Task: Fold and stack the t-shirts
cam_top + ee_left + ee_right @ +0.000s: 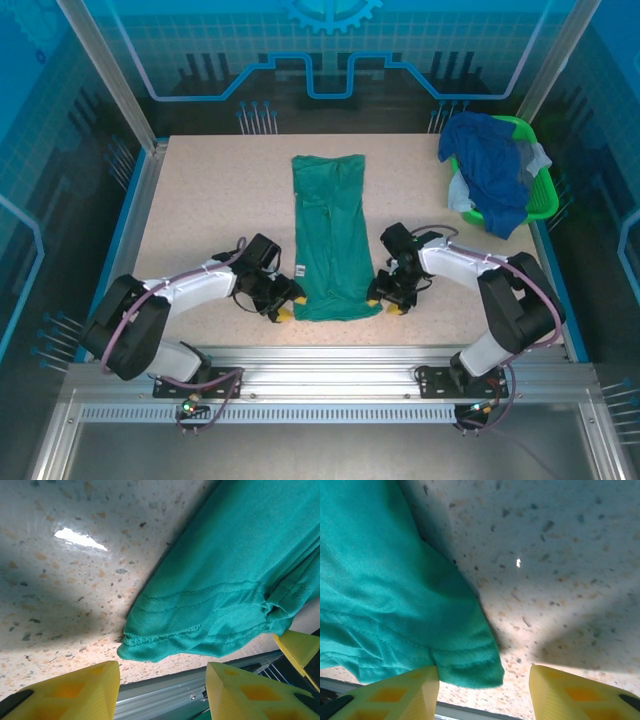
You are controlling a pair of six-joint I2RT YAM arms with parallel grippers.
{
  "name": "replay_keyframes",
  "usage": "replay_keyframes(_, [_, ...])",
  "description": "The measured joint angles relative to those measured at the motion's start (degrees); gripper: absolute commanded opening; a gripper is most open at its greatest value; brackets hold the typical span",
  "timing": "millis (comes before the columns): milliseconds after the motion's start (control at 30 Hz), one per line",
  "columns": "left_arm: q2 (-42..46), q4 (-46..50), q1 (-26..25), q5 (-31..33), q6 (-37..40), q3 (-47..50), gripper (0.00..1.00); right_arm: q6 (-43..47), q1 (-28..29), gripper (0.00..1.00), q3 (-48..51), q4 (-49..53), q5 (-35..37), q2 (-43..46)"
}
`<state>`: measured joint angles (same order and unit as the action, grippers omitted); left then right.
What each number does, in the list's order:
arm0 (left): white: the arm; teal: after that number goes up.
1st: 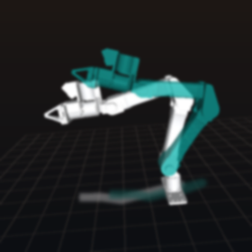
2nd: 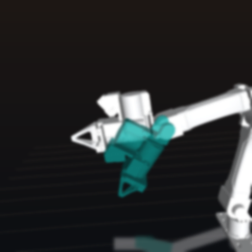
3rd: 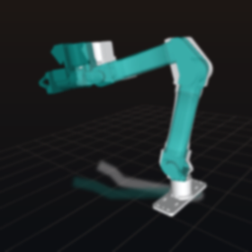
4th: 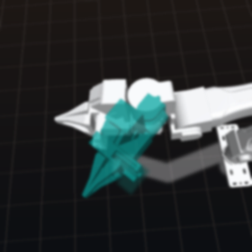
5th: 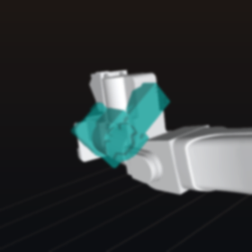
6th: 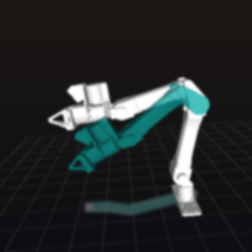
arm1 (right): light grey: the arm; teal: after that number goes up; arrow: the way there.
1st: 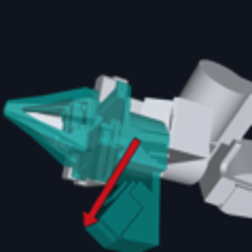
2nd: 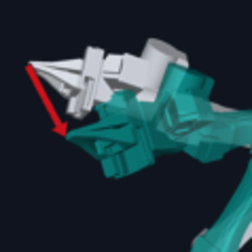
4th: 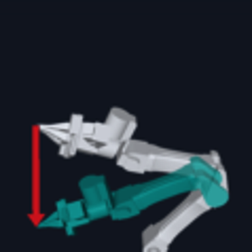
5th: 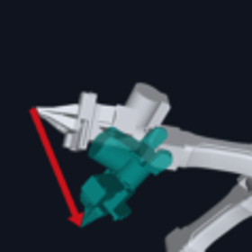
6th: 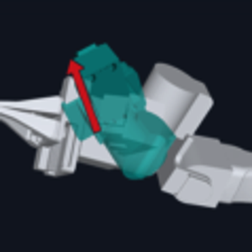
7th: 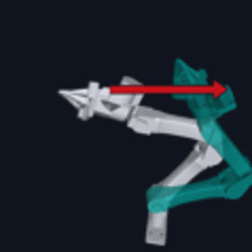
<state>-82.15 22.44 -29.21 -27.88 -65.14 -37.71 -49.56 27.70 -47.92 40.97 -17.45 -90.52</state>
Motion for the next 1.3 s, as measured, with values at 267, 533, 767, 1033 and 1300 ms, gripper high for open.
replay_keyframes(267, [-6.99, -3.63, -0.66, -0.79, -2.4, -0.66, 0.28, -3.34, 1.27, 0.26, -0.33, -1.36, -0.31, -2.64])
replay_keyframes(533, [-8.96, -7.76, -2.1, -1.42, -3.72, -1.25, 0.0, -4.87, 2.27, 0.0, -1.33, -2.38, 0.37, -3.5])
replay_keyframes(767, [-6.71, -5.66, -2.19, 0.92, -1.77, -1.46, 0.0, -4.52, 2.54, 0.0, -1.42, -2.64, 0.83, -2.99])
replay_keyframes(1033, [1.01, -0.42, -2.21, 0.55, 1.09, 1.09, 0.0, -2.69, 4.74, 0.0, 0.55, 1.42, -1.27, 0.66])
replay_keyframes(1300, [2.97, 2.64, -2.21, -1.14, 2.14, 5.9, 0.0, -2.51, 7.19, 0.0, 4.94, 2.47, -4.66, 0.66])
